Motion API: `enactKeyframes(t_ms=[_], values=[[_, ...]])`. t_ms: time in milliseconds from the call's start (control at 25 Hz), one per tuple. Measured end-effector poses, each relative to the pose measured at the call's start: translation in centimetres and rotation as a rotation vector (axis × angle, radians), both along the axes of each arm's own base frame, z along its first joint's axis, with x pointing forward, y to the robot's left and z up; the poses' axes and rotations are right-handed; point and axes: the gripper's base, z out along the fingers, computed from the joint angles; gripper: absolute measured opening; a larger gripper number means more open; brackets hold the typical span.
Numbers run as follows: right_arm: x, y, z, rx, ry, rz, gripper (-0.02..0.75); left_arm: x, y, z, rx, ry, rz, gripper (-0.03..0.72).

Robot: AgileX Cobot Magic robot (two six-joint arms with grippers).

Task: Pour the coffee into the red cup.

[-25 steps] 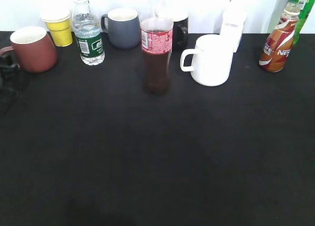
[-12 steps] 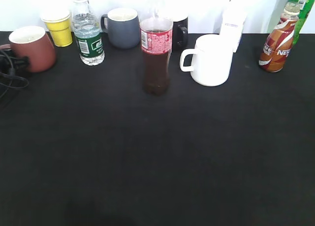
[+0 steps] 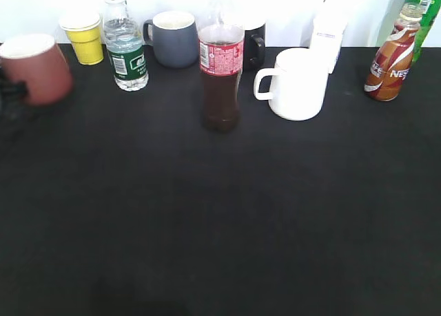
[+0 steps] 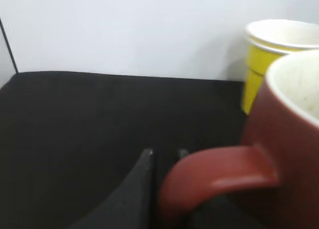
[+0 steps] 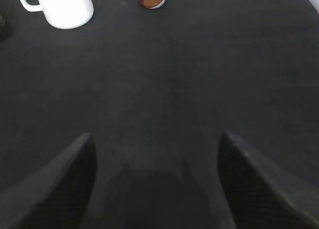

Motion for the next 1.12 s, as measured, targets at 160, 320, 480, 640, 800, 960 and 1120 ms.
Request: enactKeyframes(t_ms=[160,320,480,640,800,960,1120], values=[[0.0,0.0,0.0,0.000,0.000,0.000,0.589,-5.6,-1.6,3.1,0.058,-0.064,-0.130,0.077],[0.0,0.0,0.0,0.000,0.000,0.000,0.589,-10.1,-3.3,5.7,0.024,-0.159,-0.273,0.077],[0.0,0.0,0.0,0.000,0.000,0.000,0.589,-12.8,-7.2,6.0,0.003,-0.164,-0.463,0.076],[0.0,0.0,0.1,0.000,-0.005,0.000,0.589,-14.1,-10.8,5.6,-0.006,-0.138,-0.627,0.076],[0.9,0.0,2.7,0.011,-0.292,-0.006,0.589,-14.3,-11.3,5.6,-0.003,-0.134,-0.652,0.076],[6.0,0.0,2.9,0.017,-0.391,-0.016,0.589,-14.3,-11.3,5.6,-0.003,-0.134,-0.652,0.076],[11.7,0.1,2.7,0.016,-0.362,-0.023,0.589,-14.3,-11.3,5.6,-0.003,-0.134,-0.652,0.076]])
